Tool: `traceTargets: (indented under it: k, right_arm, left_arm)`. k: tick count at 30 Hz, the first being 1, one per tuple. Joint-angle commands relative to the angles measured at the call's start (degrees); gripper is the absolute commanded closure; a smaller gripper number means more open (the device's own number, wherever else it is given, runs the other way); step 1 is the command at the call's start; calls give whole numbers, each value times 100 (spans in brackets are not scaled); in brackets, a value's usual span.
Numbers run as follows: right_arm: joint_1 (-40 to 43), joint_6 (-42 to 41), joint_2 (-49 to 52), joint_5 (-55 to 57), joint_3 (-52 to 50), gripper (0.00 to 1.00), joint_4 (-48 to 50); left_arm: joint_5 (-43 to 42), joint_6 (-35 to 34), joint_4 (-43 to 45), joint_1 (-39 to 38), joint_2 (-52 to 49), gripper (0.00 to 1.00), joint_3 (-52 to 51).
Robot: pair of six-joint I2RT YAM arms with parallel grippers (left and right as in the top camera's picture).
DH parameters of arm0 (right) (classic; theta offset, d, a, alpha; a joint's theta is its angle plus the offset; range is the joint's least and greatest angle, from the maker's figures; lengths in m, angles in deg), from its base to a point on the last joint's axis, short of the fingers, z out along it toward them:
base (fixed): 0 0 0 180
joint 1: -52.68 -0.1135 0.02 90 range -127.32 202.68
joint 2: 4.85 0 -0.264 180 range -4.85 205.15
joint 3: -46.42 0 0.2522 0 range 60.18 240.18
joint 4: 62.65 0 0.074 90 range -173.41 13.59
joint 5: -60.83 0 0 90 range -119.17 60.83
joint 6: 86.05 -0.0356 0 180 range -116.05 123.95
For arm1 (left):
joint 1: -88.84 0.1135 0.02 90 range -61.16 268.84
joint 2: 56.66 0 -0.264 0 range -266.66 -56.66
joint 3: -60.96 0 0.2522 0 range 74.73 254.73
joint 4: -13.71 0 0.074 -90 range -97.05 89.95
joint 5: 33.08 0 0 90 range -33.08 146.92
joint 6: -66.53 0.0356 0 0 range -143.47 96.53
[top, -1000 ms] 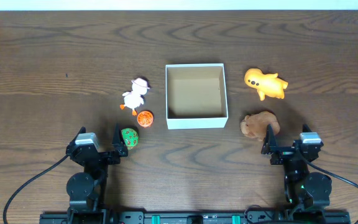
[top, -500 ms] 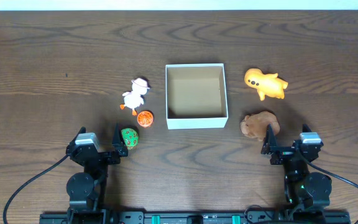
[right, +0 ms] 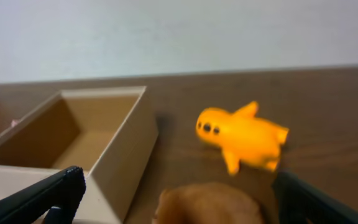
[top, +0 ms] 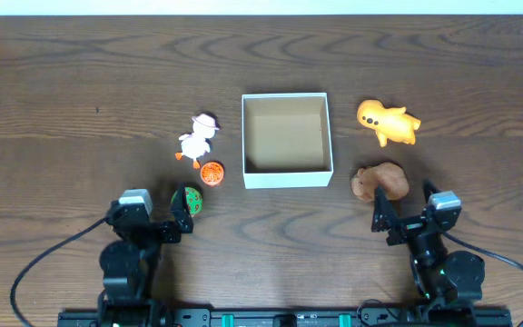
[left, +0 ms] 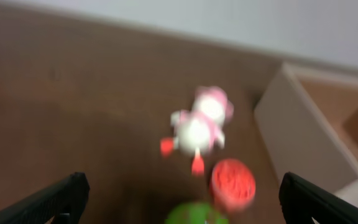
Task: Pack container
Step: 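Reach the right gripper down to the brown plush bear and grasp it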
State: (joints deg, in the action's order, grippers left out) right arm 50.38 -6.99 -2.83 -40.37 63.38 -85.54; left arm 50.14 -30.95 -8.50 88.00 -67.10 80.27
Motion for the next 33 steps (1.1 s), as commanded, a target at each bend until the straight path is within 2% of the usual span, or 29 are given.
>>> traceTargets:
  k: [1, 9, 20, 25, 29, 33]
  right_arm:
    - [42, -111, 345, -166, 610, 1, -339]
    - [42, 422, 2400, 240, 2811, 1, -1764]
    - [42, 1104, 6063, 372, 6194, 1, -3899]
    - [42, 1333, 7359, 343, 7138, 1, -4623]
    - [42, 1320, 7921, 17, 7189, 1, -4704]
    - [79, 817, 8288, 33, 7189, 1, -4472]
  left_arm:
    - [-157, -2, -232, 28, -697, 2, 758]
    - [-151, 352, -1106, 31, -2964, 2, 2830]
    - [-114, 1069, -3230, 105, -5619, 2, 5821]
    - [-118, 1067, -3484, 435, -6249, 2, 6214]
    - [-122, 1023, -3593, 673, -6461, 2, 6214]
    - [-114, 1029, -3613, 769, -6555, 2, 6214]
